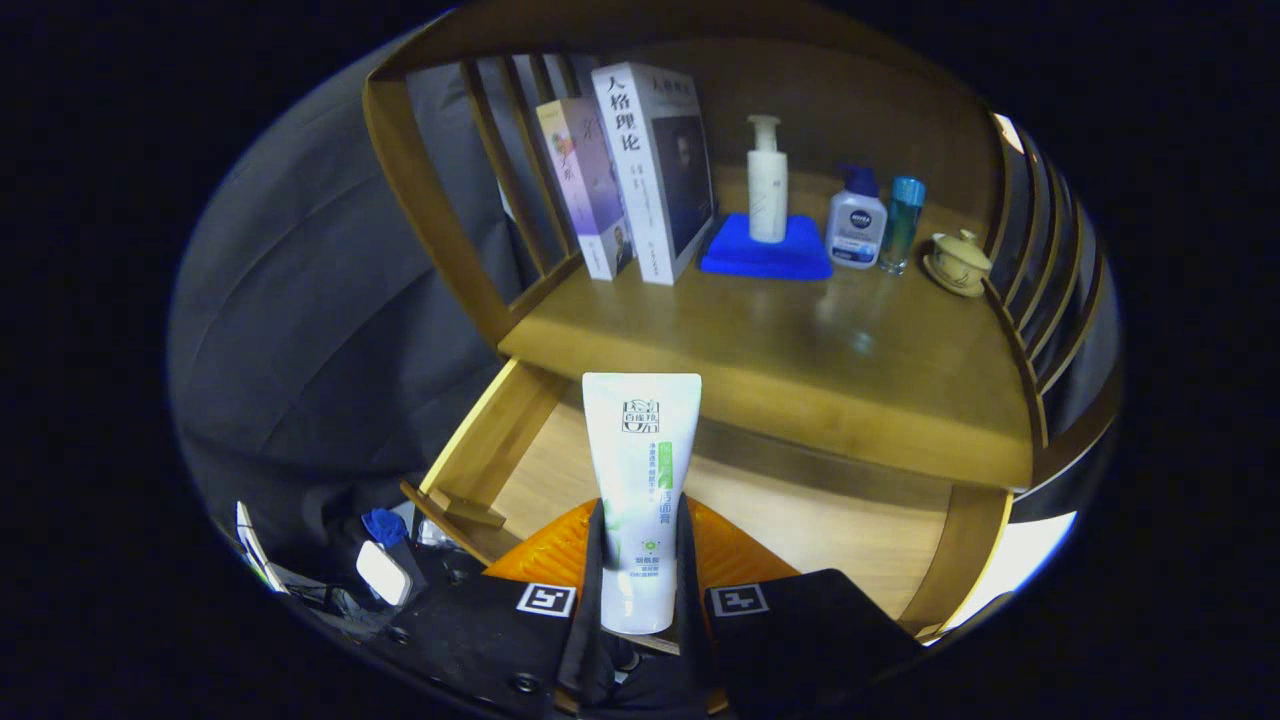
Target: Pull open the drawer, take out the items inside it, and place them on the countertop above the cabinet.
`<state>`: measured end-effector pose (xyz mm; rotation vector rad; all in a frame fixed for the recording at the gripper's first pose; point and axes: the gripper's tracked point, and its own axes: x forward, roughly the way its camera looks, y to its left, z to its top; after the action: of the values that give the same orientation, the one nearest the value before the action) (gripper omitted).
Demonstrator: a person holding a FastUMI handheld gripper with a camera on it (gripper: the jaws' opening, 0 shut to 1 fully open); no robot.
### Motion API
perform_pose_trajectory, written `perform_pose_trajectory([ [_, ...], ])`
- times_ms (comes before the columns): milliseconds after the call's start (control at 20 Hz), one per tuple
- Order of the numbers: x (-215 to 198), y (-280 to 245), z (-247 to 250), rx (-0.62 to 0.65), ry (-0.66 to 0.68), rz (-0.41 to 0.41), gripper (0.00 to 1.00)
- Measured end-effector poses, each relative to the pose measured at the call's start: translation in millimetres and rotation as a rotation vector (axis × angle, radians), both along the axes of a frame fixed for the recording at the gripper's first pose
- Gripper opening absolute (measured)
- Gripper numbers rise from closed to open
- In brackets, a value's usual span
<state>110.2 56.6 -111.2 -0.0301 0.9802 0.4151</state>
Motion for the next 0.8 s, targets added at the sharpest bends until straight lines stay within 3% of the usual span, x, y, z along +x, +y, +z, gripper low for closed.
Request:
perform_pose_trajectory([
  [350,71,-23,21,0.133,-0.035,-0.225,0.35],
  [600,123,-55,4,0.134,-0.034,-0.412,0.35],
  [800,143,-67,-14,0.115,-0.032,-0.481,0.36],
])
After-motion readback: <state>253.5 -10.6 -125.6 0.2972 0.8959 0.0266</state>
